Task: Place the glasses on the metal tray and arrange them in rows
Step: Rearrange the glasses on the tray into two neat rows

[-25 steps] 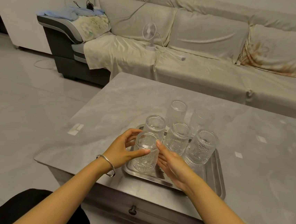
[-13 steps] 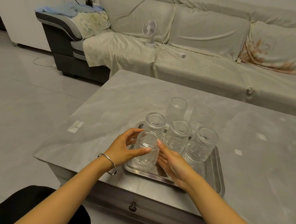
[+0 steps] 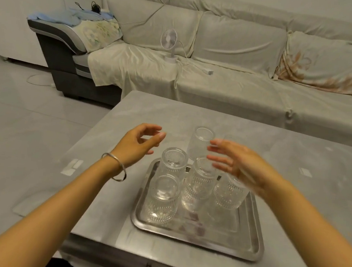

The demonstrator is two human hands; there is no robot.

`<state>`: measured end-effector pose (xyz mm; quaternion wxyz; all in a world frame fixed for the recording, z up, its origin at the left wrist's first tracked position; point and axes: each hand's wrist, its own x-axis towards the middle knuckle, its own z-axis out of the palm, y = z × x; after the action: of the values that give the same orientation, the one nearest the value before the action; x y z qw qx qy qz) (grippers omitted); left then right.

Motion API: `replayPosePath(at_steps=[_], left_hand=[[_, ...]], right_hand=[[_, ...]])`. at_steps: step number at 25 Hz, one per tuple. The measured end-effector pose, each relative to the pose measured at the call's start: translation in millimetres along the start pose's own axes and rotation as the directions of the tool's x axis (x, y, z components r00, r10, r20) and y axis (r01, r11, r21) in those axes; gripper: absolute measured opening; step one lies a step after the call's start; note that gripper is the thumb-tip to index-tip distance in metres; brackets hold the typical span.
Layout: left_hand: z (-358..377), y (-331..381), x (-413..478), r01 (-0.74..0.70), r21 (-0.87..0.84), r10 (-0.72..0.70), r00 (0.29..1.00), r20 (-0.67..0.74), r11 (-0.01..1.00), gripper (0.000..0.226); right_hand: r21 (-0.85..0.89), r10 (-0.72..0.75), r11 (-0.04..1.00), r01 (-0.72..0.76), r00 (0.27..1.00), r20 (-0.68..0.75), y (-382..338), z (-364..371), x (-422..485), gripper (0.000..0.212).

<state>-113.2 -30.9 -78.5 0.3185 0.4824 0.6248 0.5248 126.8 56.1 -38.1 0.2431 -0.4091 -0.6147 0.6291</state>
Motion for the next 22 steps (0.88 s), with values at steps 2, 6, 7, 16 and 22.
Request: replayPosePath(at_steps=[2, 6, 7, 16, 22], left_hand=[[17.1, 6.0, 30.5, -0.012, 0.053, 0.011, 1.0, 0.011, 0.999, 0.045], [54.3, 2.9, 84.8, 0.068, 0.139, -0.082, 0.992, 0.097, 0.988, 0.058], [63.2, -0.4, 96.2, 0.097, 0.14, -0.112, 0.988, 0.104, 0.985, 0.061], [109.4, -24.7, 141.2, 0.048, 0.341, -0.125, 0.97, 0.208, 0.939, 0.084], [111.5, -23.5, 150.8, -0.084, 0.525, -0.034, 0.977, 0.212, 0.847, 0.085]], right_hand=[[-0.178, -0.105, 0.981, 0.082, 0.987, -0.122, -15.1, -22.0, 22.8, 0.026], [-0.462, -0.155, 0.887, -0.004, 0.939, -0.306, -2.2, -61.0, 66.0, 0.052], [-0.472, -0.119, 0.88, -0.053, 0.938, -0.326, 6.3, -68.7, 75.1, 0.06], [-0.328, -0.029, 0.941, -0.081, 0.948, -0.317, 57.3, -83.7, 110.4, 0.083], [-0.31, -0.06, 0.95, -0.043, 0.947, -0.315, 63.4, -84.9, 110.2, 0.082]])
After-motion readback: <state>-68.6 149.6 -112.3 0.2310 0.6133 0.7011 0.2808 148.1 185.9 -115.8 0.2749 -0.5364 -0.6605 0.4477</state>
